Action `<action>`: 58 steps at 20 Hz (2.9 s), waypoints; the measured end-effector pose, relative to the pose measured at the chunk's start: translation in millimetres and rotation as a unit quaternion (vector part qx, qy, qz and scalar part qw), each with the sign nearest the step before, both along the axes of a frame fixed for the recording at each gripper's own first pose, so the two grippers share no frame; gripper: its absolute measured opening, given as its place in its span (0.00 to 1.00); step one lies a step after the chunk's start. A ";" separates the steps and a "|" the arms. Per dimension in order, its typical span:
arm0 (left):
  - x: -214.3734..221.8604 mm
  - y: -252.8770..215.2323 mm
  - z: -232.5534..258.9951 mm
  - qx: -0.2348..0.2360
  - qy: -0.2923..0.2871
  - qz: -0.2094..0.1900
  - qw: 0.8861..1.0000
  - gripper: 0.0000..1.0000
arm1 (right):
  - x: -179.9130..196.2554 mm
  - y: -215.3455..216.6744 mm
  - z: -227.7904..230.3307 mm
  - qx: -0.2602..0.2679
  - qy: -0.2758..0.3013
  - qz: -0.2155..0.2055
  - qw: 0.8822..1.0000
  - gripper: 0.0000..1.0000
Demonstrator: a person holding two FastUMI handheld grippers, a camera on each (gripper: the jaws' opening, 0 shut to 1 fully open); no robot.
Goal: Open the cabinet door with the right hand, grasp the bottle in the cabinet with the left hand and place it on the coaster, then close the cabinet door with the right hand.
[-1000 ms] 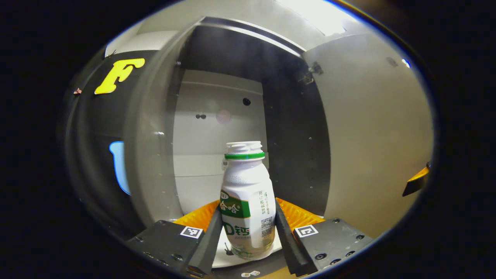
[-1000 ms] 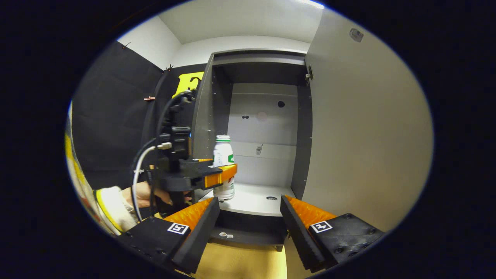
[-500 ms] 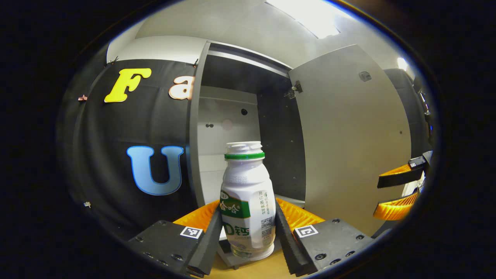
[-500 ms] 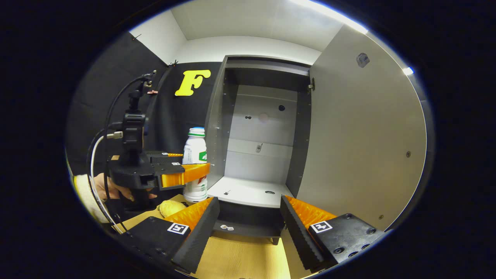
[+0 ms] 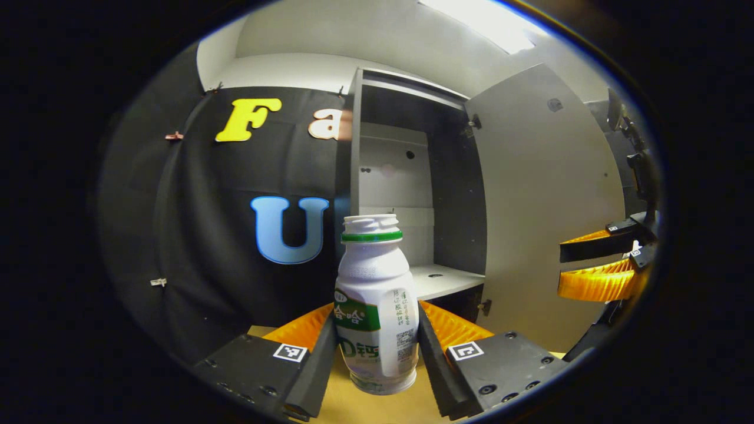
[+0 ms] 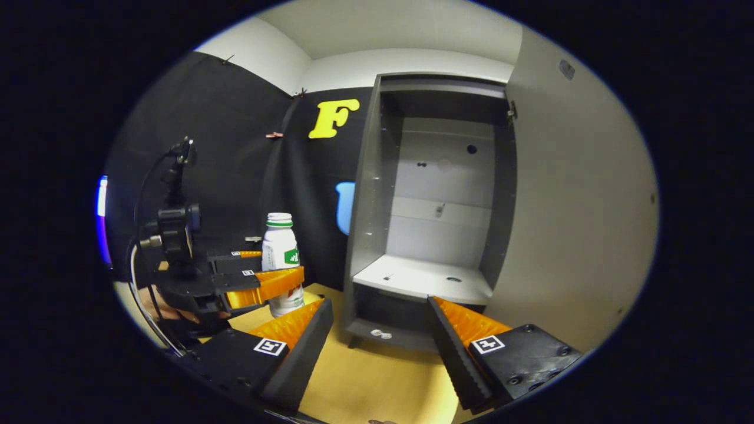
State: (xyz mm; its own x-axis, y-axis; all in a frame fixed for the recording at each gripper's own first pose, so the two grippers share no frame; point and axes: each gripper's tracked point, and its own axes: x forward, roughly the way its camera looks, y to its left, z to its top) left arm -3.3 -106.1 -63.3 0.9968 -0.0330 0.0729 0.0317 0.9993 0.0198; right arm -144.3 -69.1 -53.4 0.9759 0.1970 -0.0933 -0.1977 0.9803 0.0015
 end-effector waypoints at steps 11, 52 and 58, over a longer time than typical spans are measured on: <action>-42.6 5.8 -178.2 -0.027 0.039 0.103 0.994 0.75 | 8.6 1.7 -126.9 -0.008 0.051 0.091 0.995 0.98; -44.5 -43.2 -7.8 0.012 0.019 -0.119 0.993 0.94 | -72.8 -59.5 35.3 -0.006 -0.038 -0.091 0.995 0.98; -44.3 -63.2 21.2 0.032 0.014 -0.164 0.986 0.94 | -160.9 -151.9 69.5 -0.005 -0.065 -0.250 0.966 0.94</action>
